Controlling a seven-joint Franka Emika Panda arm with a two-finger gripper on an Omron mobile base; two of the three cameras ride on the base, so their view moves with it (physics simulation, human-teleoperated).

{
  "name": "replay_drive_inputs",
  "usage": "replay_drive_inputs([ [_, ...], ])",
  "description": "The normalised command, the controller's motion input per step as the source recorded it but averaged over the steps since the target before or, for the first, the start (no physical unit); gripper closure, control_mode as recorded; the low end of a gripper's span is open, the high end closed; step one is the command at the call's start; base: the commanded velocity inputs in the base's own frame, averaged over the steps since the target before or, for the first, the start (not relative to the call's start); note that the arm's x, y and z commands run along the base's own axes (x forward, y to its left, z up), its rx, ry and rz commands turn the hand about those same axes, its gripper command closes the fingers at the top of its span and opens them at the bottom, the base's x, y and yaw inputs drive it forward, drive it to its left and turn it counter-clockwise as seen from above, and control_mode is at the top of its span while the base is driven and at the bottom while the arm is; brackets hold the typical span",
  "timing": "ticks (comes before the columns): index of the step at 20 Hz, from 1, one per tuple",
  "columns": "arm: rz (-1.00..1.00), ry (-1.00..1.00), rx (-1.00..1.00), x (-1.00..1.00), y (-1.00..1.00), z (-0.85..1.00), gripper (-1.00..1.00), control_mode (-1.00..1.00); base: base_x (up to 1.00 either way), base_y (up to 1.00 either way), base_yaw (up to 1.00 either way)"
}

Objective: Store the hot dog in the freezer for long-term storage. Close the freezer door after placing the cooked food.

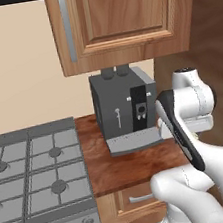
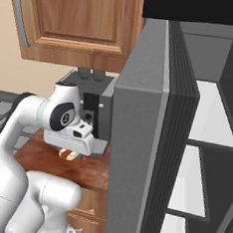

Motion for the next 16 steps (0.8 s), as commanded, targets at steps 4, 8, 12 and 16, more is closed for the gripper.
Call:
replay_drive_inputs([
  [4, 0.0, 0.0, 0.0, 0.0, 0.0, 0.0, 1.0, -1.0, 0.0, 0.0, 0.0],
  [8, 0.0, 0.0, 0.0, -0.08, 0.1, -0.01, 1.0, 1.0, -0.09, 0.04, 0.0],
  [12, 0.0, 0.0, 0.0, 0.0, 0.0, 0.0, 1.0, 1.0, -0.52, 0.13, 0.0],
  [16, 0.0, 0.0, 0.0, 0.0, 0.0, 0.0, 1.0, 1.0, -0.69, 0.02, 0.0],
])
